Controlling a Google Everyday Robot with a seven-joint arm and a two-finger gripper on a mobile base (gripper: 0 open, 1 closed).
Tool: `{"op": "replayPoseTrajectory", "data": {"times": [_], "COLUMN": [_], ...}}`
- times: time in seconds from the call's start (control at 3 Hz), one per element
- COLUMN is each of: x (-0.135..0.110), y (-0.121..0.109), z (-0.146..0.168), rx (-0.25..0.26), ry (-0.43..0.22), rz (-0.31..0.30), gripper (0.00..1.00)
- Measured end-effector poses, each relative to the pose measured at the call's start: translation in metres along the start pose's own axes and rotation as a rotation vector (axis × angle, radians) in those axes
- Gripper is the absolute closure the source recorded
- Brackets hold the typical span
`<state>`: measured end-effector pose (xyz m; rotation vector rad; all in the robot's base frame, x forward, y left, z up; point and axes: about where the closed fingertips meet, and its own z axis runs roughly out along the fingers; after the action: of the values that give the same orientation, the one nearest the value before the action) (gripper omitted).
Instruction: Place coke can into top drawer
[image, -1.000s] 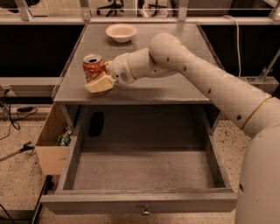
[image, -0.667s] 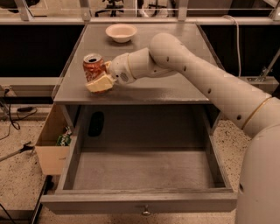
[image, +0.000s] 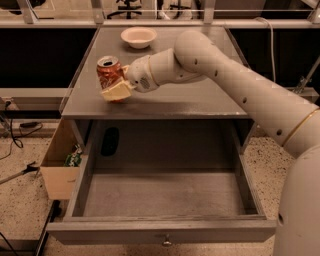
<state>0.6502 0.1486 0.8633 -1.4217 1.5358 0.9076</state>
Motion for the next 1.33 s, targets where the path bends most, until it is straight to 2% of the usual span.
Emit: {"op": "replayPoseTrajectory", "data": {"times": [0.33, 0.67, 1.0, 1.33], "x": [-0.016, -0.026, -0.029, -0.034], "y": [0.007, 0.021, 0.048, 0.081], "z": [-0.024, -0.054, -0.081, -0.103], "rx": [0.0, 0.023, 0.034, 0.081], "ry": [0.033, 0.093, 0.191, 0.299], "rz": [0.016, 0.048, 0.085, 0.081], "gripper": [1.0, 1.0, 1.0, 1.0]}}
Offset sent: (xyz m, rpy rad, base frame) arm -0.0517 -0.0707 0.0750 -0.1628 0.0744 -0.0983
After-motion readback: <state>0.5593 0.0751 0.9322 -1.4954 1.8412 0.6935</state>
